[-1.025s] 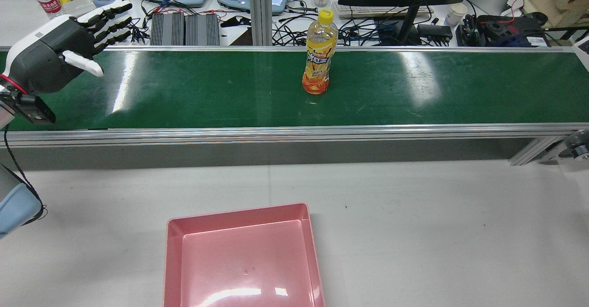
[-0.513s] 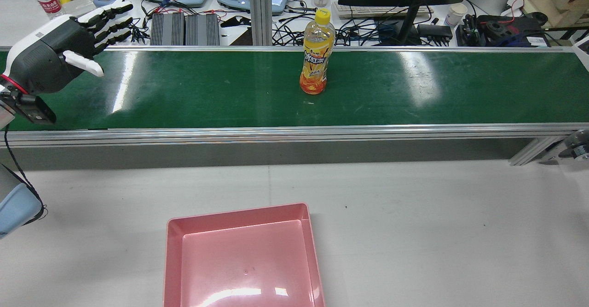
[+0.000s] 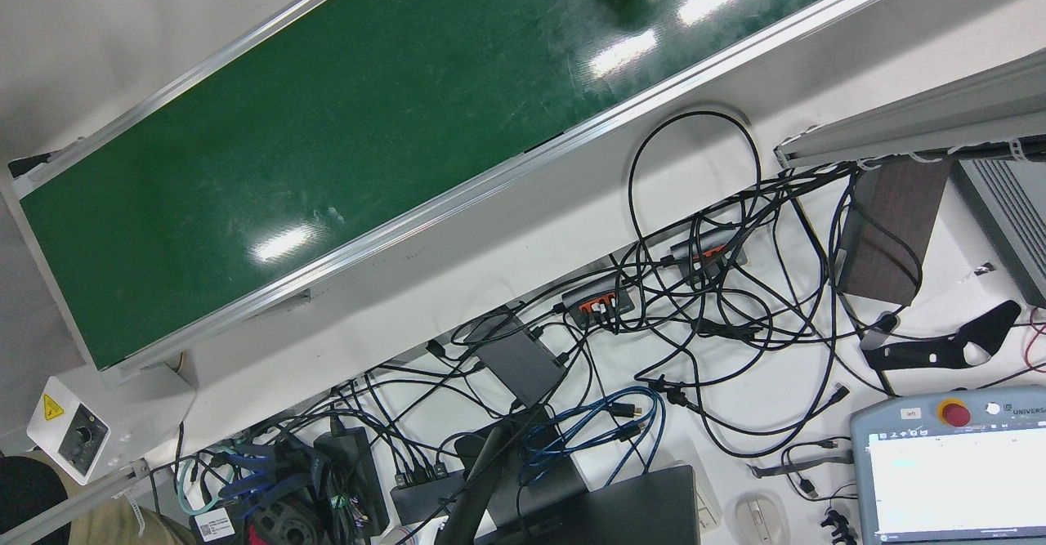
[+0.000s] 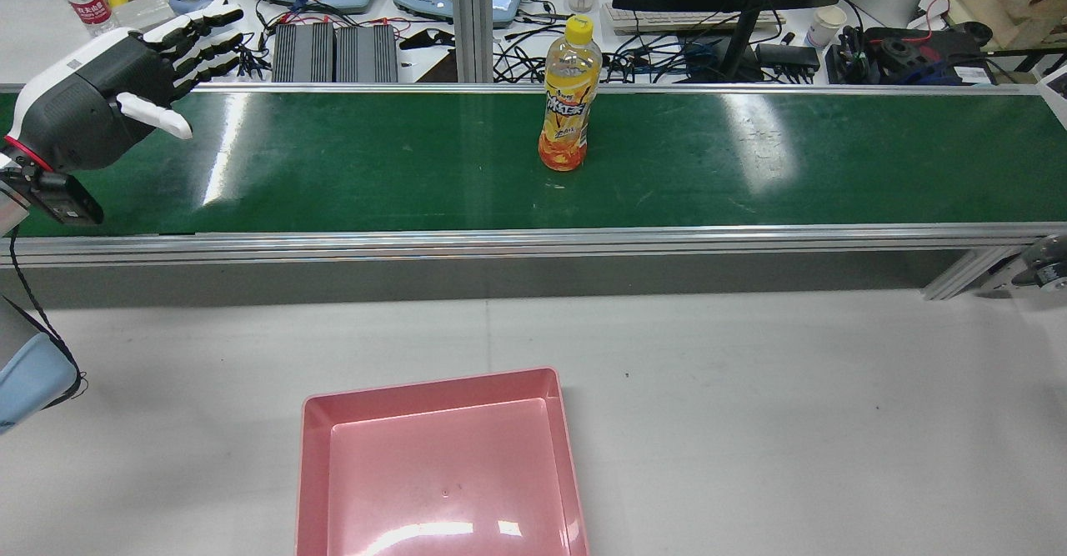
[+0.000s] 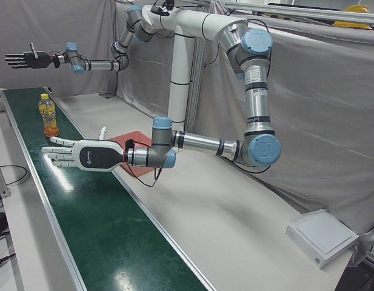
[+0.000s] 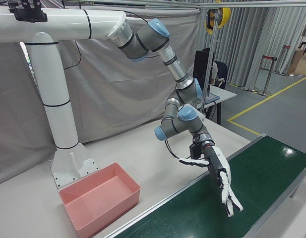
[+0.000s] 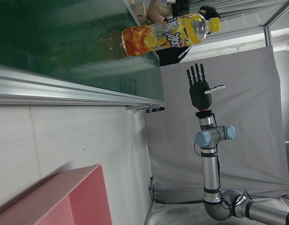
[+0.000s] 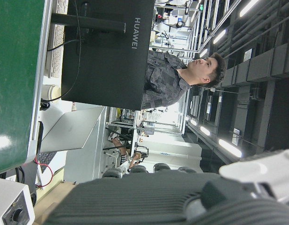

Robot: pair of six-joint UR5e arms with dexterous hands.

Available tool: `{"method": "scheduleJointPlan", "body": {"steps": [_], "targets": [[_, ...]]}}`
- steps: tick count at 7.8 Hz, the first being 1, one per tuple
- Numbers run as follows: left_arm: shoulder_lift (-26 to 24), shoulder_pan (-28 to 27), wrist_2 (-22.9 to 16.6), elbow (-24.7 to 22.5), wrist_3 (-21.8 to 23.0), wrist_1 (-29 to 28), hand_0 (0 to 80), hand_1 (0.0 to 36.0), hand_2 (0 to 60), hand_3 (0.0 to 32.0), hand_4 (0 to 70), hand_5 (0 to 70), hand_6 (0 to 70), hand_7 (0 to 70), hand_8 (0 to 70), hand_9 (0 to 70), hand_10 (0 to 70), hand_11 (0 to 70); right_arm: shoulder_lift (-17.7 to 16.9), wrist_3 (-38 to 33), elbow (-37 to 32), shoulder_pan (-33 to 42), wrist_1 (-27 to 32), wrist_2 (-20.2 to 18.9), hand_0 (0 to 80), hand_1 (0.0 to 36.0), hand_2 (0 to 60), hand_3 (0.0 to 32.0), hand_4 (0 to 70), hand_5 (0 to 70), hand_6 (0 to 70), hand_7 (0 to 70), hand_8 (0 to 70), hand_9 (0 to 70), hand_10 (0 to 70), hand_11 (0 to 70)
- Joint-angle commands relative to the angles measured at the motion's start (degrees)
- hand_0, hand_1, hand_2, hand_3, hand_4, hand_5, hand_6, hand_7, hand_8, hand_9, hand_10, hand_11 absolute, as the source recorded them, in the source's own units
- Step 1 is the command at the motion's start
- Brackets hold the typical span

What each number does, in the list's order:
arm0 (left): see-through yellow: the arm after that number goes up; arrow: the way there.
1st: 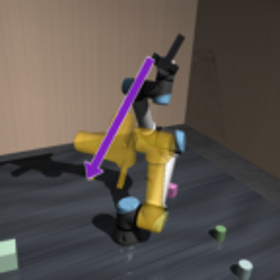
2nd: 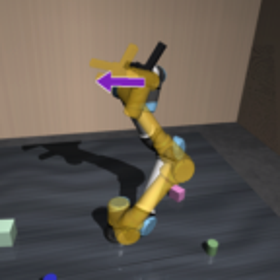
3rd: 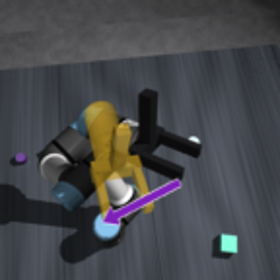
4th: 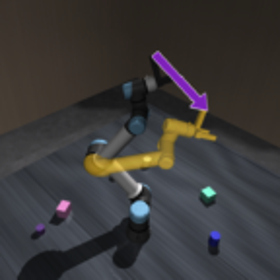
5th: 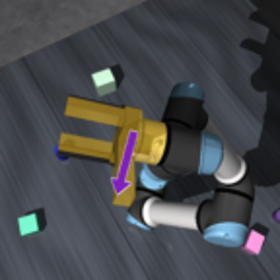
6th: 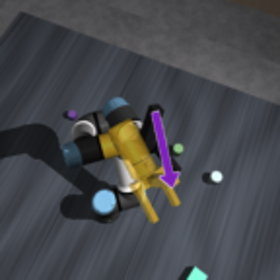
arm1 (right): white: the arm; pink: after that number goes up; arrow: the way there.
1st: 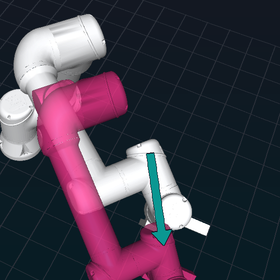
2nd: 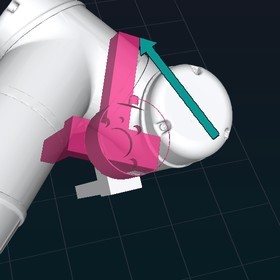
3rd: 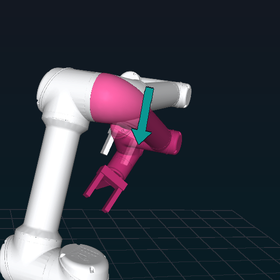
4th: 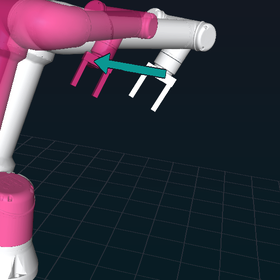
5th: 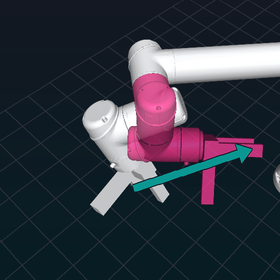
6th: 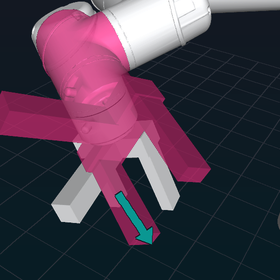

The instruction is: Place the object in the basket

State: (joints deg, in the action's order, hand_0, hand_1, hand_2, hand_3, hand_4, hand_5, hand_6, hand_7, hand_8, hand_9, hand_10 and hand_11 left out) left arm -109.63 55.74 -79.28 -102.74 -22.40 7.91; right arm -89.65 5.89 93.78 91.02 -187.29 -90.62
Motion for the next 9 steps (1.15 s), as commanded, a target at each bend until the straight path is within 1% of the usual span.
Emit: {"method": "scheduleJointPlan", "body": {"steps": [1,5,8,9], "targets": [[-0.14,-0.02,0.0,-0.18,0.08,0.0,51.4,5.6,0.0,3.6,13.0,13.9,0.1,0.0,7.7,8.6,6.1,9.9,-0.08,0.0,0.0,0.04,0.0,0.0,0.0,0.0,0.0,0.0,0.0,0.0,0.0,0.0,0.0,0.0,0.0,0.0],[-0.14,0.16,-0.09,-0.79,0.25,0.26,51.6,5.5,0.0,3.8,13.0,14.8,0.2,0.0,7.7,8.5,6.1,9.9,0.0,0.0,0.0,0.04,0.0,0.0,0.0,0.0,0.0,0.0,0.0,0.0,0.0,0.0,0.0,0.0,0.0,0.0],[-0.23,0.16,-0.09,-0.79,0.34,0.26,51.2,5.2,0.0,2.6,13.3,15.1,0.2,0.0,7.8,8.5,6.1,10.0,0.0,0.0,0.0,-0.05,0.0,0.0,0.0,0.0,0.0,0.0,0.0,0.0,0.0,0.0,0.0,0.0,0.0,0.0],[-0.14,0.16,-0.09,-0.79,0.25,0.26,51.4,5.4,0.0,2.8,13.2,15.2,0.4,0.0,7.8,8.6,6.3,10.2,0.0,0.0,0.0,-0.05,0.0,0.0,0.0,0.0,0.0,0.0,0.0,0.0,0.0,0.0,0.0,0.0,0.0,0.0]]}}
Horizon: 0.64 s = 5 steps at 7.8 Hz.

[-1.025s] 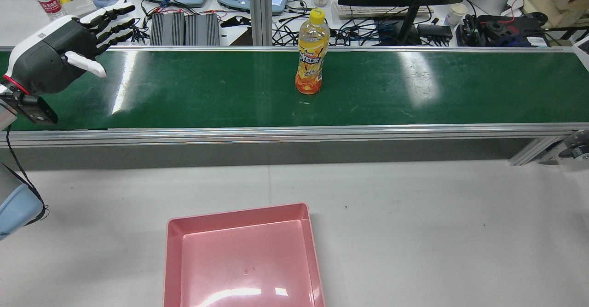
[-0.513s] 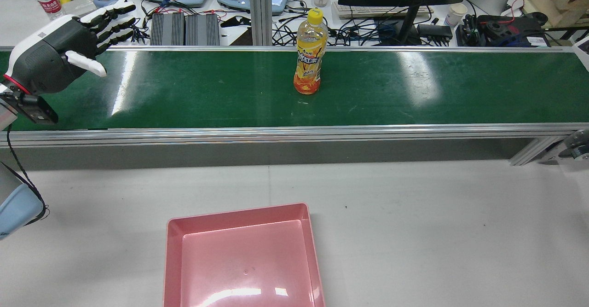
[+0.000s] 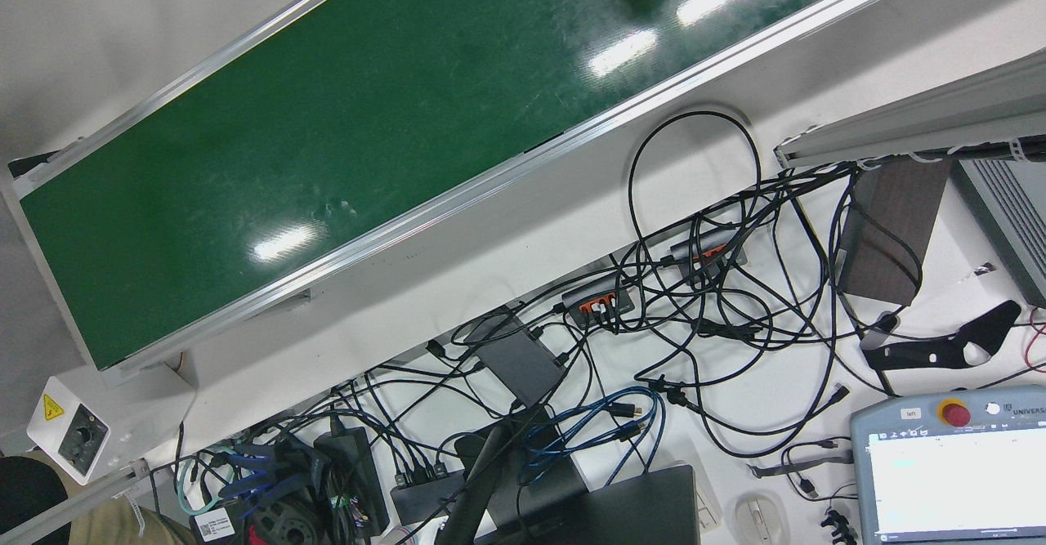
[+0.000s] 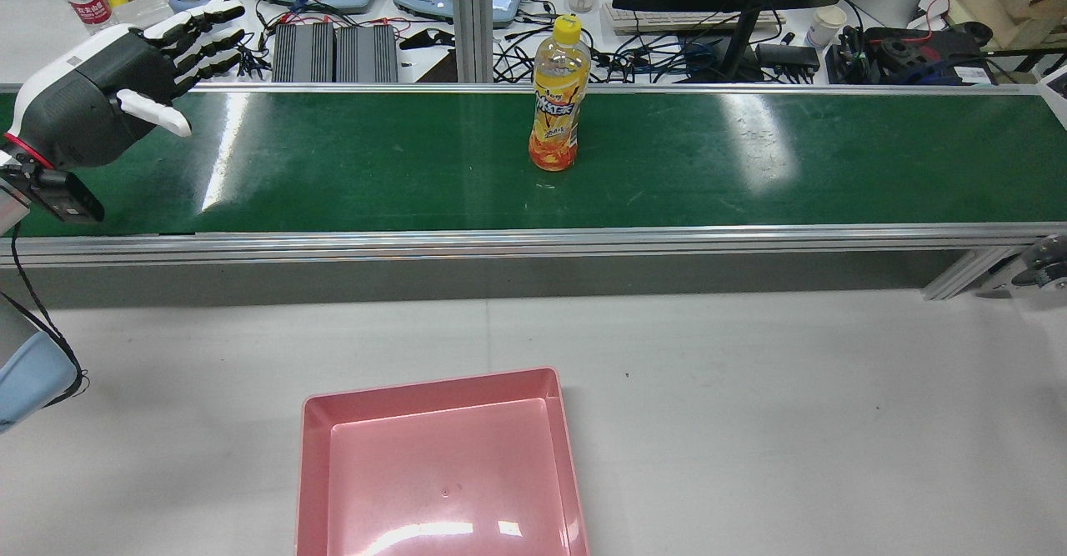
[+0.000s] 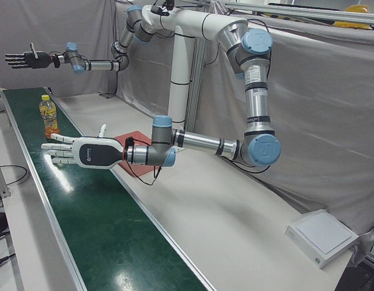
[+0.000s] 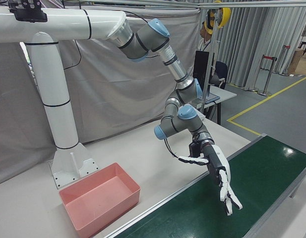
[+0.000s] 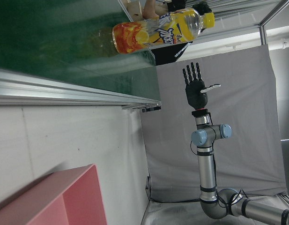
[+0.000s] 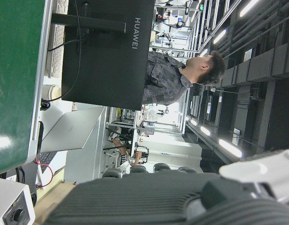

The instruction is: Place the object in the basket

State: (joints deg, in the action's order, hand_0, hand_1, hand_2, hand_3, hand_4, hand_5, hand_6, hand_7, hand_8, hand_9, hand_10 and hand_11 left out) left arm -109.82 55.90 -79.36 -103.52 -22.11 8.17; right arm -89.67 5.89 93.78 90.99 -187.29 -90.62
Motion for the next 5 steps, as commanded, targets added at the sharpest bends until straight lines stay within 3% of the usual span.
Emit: {"method": "scheduleJointPlan", "body": {"steps": [1,5], "targets": [[0.04,-0.01,0.0,-0.02,-0.03,0.01,52.0,5.9,0.0,2.6,13.3,14.9,0.3,0.0,7.7,8.6,6.2,10.1,0.03,0.0,0.0,-0.03,0.0,0.0,0.0,0.0,0.0,0.0,0.0,0.0,0.0,0.0,0.0,0.0,0.0,0.0],[0.04,0.17,0.0,-0.02,0.14,0.01,51.3,5.2,0.0,3.4,12.7,14.9,0.0,0.0,7.7,8.4,6.1,9.9,0.03,0.0,0.0,-0.03,0.0,0.0,0.0,0.0,0.0,0.0,0.0,0.0,0.0,0.0,0.0,0.0,0.0,0.0]]}}
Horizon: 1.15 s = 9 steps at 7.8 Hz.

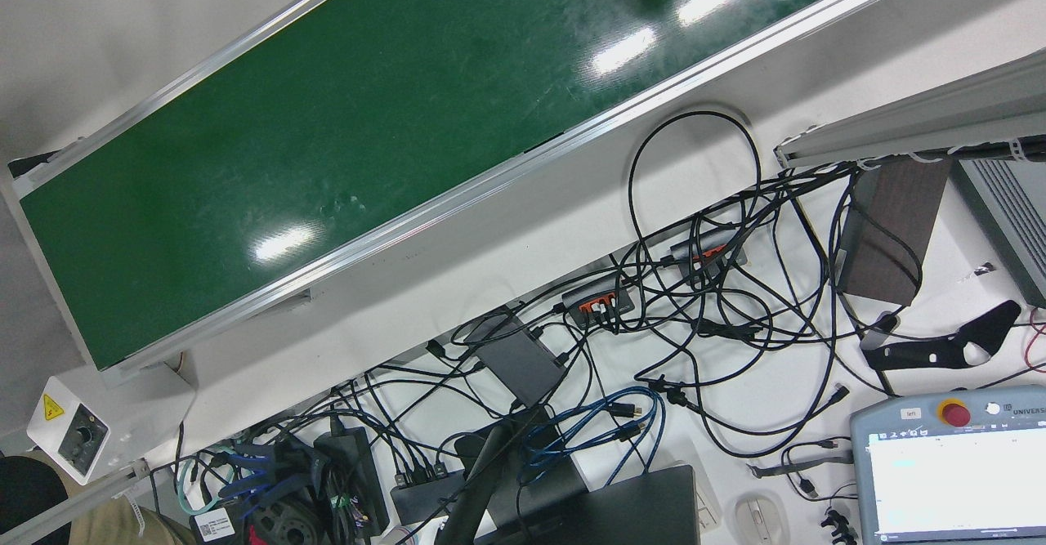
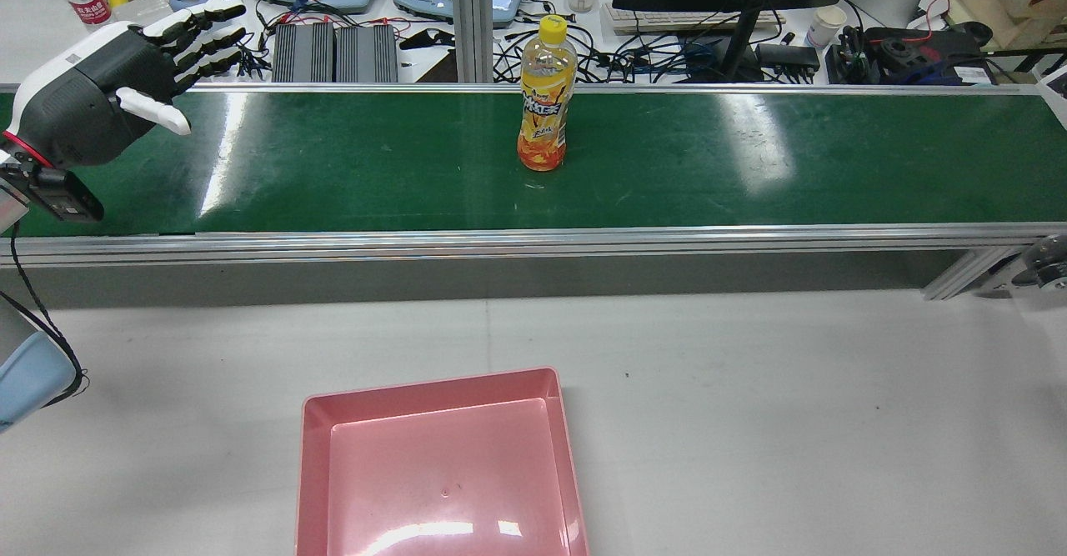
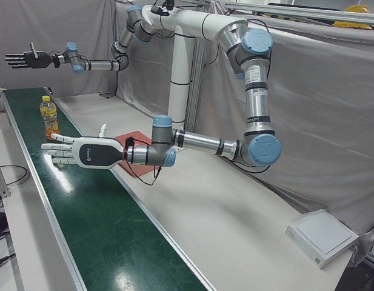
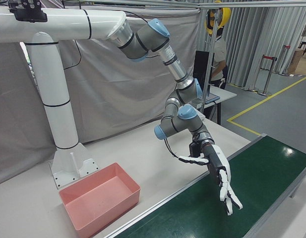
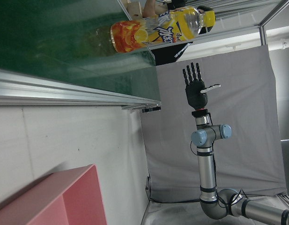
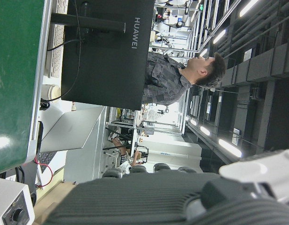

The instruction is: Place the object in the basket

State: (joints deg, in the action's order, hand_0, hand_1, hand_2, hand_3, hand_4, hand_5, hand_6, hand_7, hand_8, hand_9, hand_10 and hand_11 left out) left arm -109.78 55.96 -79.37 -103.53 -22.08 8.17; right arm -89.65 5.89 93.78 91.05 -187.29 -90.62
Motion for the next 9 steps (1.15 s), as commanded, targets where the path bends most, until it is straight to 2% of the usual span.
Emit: {"method": "scheduleJointPlan", "body": {"steps": [1,9], "targets": [[0.09,0.03,0.09,0.08,-0.07,0.0,51.4,5.2,0.0,3.6,12.7,15.2,0.0,0.0,7.5,8.3,6.4,10.4,0.0,0.0,0.0,0.01,0.0,0.0,0.0,0.0,0.0,0.0,0.0,0.0,0.0,0.0,0.0,0.0,0.0,0.0],[0.26,0.02,0.0,0.17,-0.07,0.0,51.2,5.6,0.0,2.6,12.7,15.5,0.2,0.1,7.9,8.6,6.6,10.7,0.0,0.0,0.0,-0.08,0.0,0.0,0.0,0.0,0.0,0.0,0.0,0.0,0.0,0.0,0.0,0.0,0.0,0.0]]}}
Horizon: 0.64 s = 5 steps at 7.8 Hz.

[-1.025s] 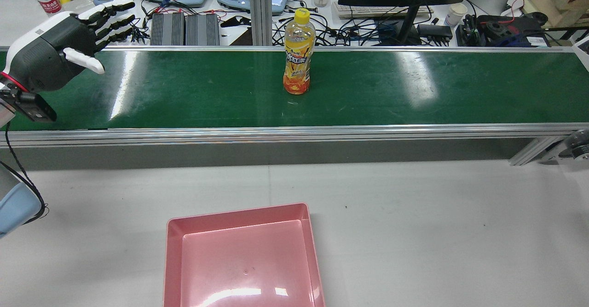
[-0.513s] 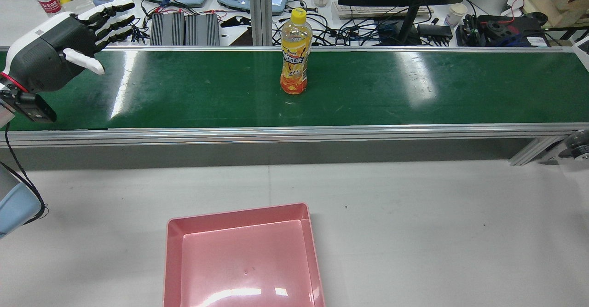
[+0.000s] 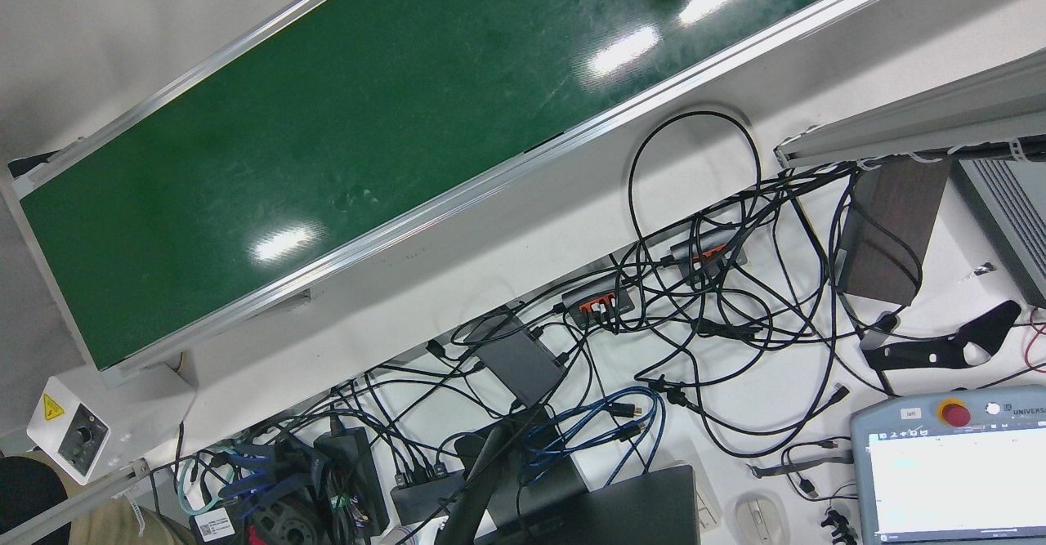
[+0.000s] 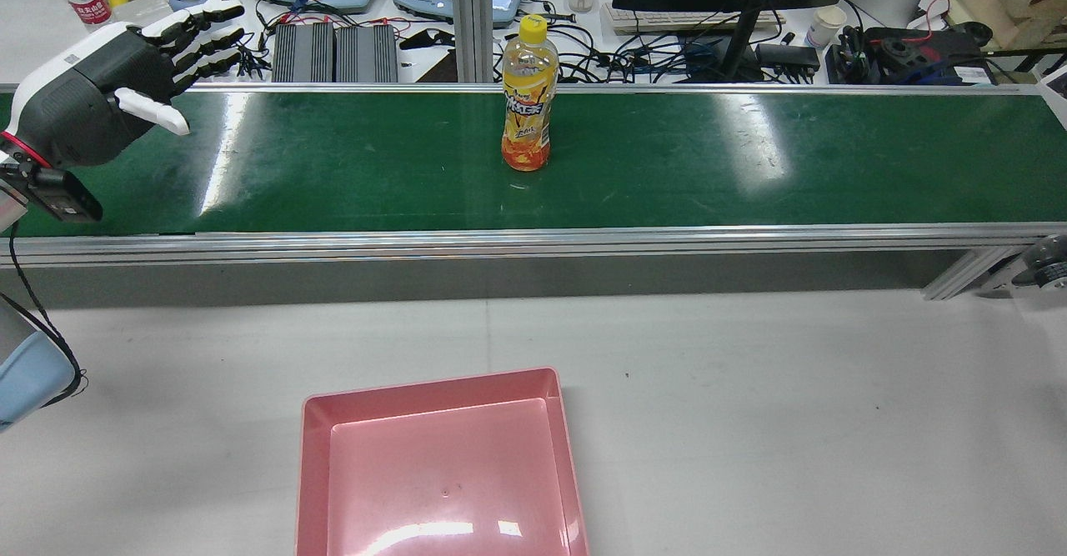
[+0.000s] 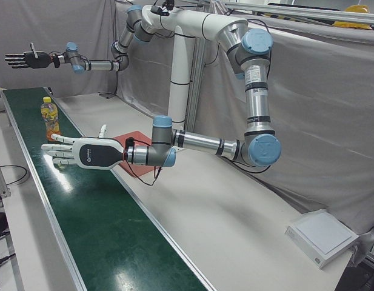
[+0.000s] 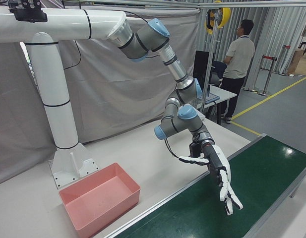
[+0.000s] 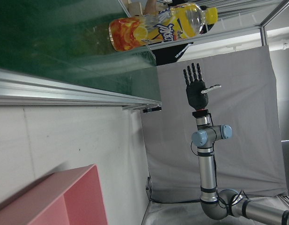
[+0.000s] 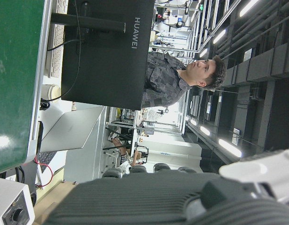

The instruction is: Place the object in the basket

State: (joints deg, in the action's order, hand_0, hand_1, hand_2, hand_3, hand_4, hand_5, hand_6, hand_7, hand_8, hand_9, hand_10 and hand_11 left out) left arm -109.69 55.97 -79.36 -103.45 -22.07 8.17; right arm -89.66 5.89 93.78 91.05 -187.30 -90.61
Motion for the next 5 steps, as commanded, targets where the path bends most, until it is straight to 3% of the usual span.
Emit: {"method": "scheduleJointPlan", "body": {"steps": [1,5], "targets": [[0.26,0.1,0.08,0.09,0.01,-0.09,51.1,5.4,0.0,2.8,12.6,15.5,0.1,0.1,8.0,8.8,6.9,11.0,0.01,0.0,0.0,-0.08,0.0,0.0,0.0,0.0,0.0,0.0,0.0,0.0,0.0,0.0,0.0,0.0,0.0,0.0],[0.26,-0.07,0.09,0.18,-0.16,-0.09,51.0,5.8,0.0,2.8,12.5,15.7,0.1,0.1,7.8,8.6,6.9,11.1,0.01,0.0,0.0,0.01,0.0,0.0,0.0,0.0,0.0,0.0,0.0,0.0,0.0,0.0,0.0,0.0,0.0,0.0]]}}
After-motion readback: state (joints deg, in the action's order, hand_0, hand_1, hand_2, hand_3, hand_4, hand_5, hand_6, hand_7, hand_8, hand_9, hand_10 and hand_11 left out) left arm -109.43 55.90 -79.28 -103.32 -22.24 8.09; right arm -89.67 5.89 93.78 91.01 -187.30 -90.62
